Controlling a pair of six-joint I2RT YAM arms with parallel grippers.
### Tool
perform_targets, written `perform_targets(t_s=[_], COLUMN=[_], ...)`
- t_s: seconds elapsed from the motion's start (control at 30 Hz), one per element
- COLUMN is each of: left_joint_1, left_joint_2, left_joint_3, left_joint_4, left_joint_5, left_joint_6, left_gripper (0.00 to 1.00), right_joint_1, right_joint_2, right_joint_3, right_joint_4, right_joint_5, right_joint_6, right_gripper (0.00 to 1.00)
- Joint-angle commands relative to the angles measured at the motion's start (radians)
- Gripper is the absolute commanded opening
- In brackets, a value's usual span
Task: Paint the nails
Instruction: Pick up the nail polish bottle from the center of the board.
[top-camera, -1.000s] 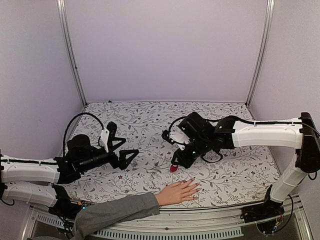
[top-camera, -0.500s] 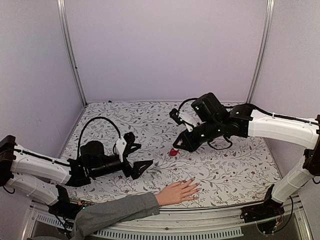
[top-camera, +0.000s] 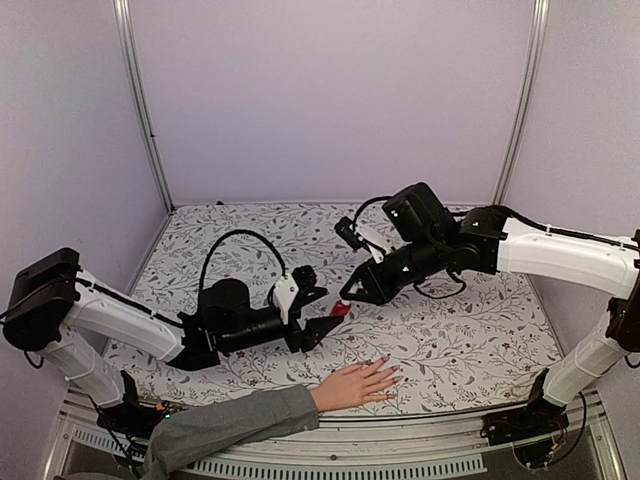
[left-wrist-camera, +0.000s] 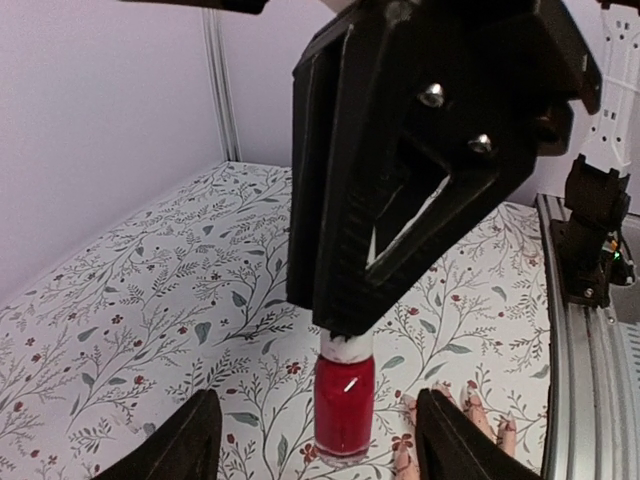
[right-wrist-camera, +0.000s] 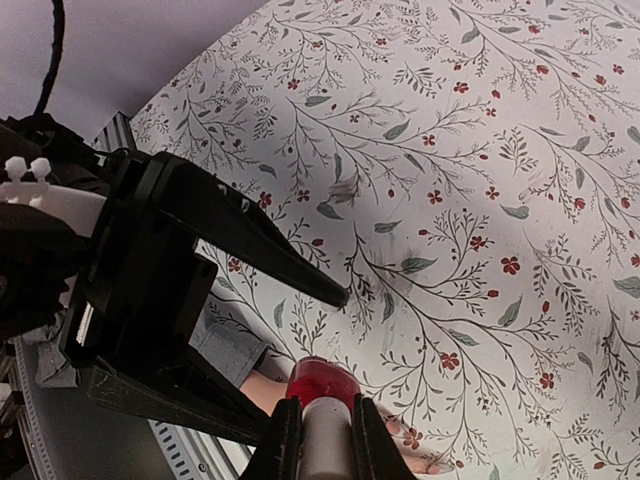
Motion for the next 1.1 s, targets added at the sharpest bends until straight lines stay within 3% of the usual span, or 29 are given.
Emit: perform_targets(t_s=[0.0,0.43,0.6,0.7,0.77,0.93,1.07], left_joint_1=[-0.037,-0.062,-0.065,-0.067,-0.067,-0.066,-0.066], left_joint_2=[0.050,0.125,0.129,0.131,0.135,0.142,0.137], left_joint_3=[0.049,0.119,0.117,0.117,0.118,0.117,0.114], left_joint_4=[0.018,-0.017,-0.017,-0.019,-0.027,-0.028,-0.017], left_joint_5=[-0.012,-0.063,-0.089,-0.101,-0.105,-0.102,-0.107], left_joint_6=[0.025,0.010,0.002,-0.003,-0.005,-0.005,-0.001], left_gripper=[0.61,0.15,0.15,0.33,0.37,0.35,0.26], right_joint_1=[-0.002,-0.002,-0.002,-0.002,-0.002,-0.002,-0.002], right_joint_2=[-0.002,0.000,0.001,0.004,0.004,0.004,0.007], right_joint_3=[0.032,0.037,0.043,0.045,0.043,0.042,0.042], right_joint_4=[0.013,0.014,0.013,0.011,0.010,0.010,0.009], right_joint_5=[-0.025,-0.026,-0.024,-0.025,-0.024,-0.020,-0.021], right_joint_6=[0.008,0.003,0.001,0.000,-0.002,-0.004,-0.004], right_gripper=[0.00,0.00,0.00,0.00,0.00,0.00,0.00])
